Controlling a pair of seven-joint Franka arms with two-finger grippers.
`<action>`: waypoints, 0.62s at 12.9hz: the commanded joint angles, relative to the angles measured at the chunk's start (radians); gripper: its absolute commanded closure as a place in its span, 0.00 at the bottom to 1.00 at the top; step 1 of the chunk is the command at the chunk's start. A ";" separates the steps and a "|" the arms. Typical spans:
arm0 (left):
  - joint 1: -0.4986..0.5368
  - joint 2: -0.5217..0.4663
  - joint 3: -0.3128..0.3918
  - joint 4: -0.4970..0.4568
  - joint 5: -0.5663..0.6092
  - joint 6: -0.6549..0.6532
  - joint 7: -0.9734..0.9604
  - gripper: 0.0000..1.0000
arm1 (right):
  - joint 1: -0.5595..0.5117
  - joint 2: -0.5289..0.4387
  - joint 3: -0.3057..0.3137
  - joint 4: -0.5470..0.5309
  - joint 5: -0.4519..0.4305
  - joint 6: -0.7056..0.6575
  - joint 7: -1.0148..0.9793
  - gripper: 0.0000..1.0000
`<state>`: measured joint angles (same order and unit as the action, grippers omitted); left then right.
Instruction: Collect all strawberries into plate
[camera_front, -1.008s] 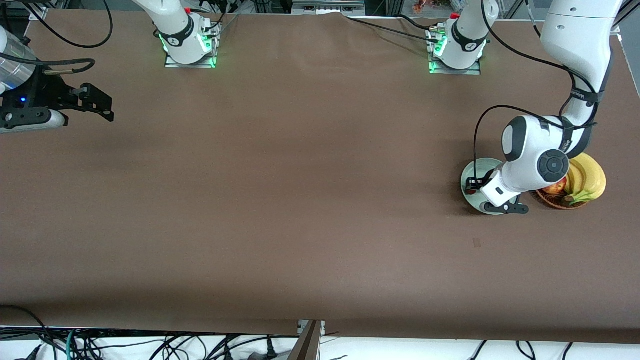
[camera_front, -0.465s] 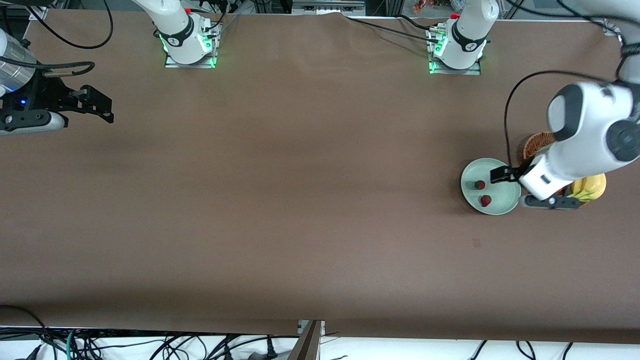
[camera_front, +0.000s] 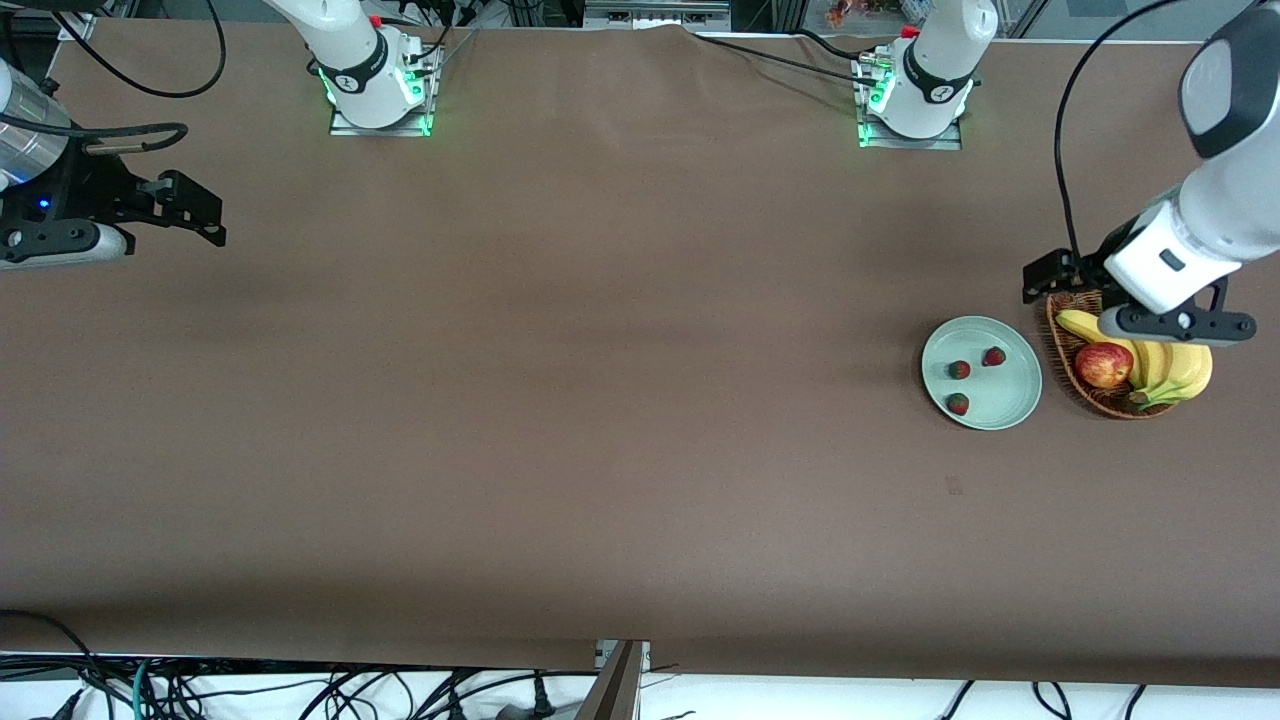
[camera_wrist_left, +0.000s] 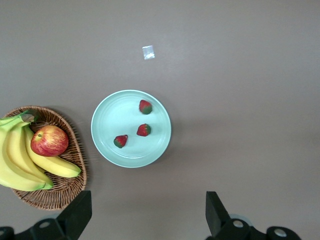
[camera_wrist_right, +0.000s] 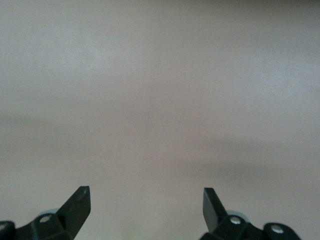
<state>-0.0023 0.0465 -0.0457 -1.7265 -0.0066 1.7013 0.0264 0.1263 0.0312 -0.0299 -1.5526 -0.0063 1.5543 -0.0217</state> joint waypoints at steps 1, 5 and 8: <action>-0.016 -0.033 0.012 0.024 -0.030 -0.035 0.010 0.00 | -0.014 0.007 0.016 0.023 0.002 -0.008 -0.004 0.01; -0.007 -0.034 0.021 0.105 -0.032 -0.146 0.006 0.00 | -0.016 0.007 0.018 0.023 0.002 -0.008 -0.004 0.00; -0.004 -0.036 0.020 0.113 -0.029 -0.170 0.021 0.00 | -0.016 0.007 0.016 0.023 0.003 -0.008 -0.004 0.00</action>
<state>-0.0109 0.0074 -0.0277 -1.6356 -0.0094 1.5668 0.0266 0.1263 0.0312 -0.0269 -1.5525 -0.0062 1.5543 -0.0217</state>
